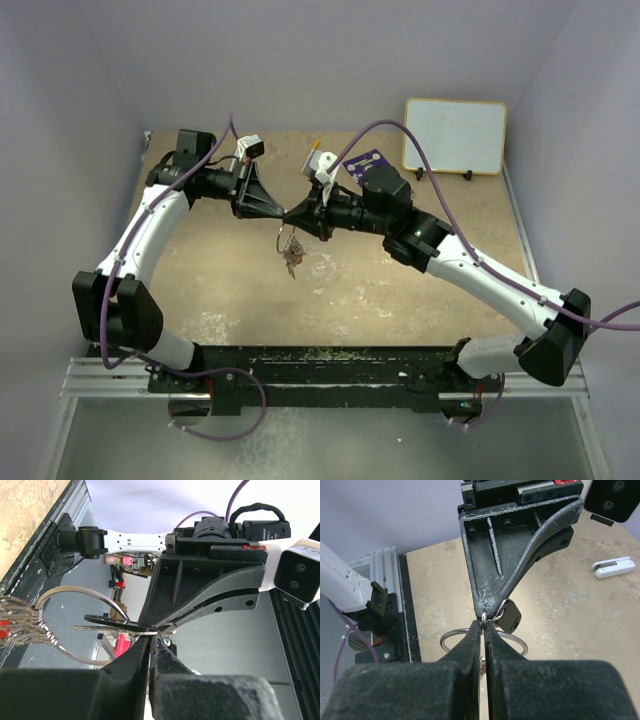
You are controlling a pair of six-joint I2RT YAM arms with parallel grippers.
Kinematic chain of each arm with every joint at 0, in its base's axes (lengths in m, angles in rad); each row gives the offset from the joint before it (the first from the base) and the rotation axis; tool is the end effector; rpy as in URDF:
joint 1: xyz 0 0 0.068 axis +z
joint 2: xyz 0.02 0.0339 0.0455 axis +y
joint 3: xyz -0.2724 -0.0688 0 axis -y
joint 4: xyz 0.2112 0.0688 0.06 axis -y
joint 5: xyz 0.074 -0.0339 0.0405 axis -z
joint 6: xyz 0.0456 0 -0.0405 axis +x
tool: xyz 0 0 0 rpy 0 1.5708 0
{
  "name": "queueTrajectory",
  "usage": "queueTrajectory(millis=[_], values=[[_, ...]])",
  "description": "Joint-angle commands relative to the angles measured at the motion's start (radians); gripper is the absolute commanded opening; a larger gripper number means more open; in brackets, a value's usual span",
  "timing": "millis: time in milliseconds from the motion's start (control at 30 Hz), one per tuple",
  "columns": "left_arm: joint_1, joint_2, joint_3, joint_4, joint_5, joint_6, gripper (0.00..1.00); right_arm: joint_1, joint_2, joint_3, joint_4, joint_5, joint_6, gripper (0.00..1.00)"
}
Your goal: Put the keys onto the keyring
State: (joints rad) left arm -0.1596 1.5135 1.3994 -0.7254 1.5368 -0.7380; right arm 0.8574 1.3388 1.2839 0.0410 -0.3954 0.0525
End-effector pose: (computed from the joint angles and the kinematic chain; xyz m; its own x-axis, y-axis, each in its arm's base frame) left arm 0.2608 -0.0881 0.3648 -0.9906 0.1363 0.0064 -0.0029 0.0259 -0.9997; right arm 0.1749 0.2290 0.4253 -0.0589 0.0059 -0.9982 -0.9481 0.3128 0.0578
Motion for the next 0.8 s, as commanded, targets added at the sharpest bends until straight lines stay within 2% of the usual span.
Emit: queueTrajectory(millis=[0, 767], values=[[-0.011, -0.045, 0.018, 0.005, 0.197, 0.026, 0.04, 0.006, -0.017, 0.001, 0.100, 0.011, -0.017, 0.00], [-0.048, -0.057, 0.079, -0.021, 0.198, 0.034, 0.04, 0.006, -0.004, -0.034, 0.131, 0.014, -0.022, 0.00]])
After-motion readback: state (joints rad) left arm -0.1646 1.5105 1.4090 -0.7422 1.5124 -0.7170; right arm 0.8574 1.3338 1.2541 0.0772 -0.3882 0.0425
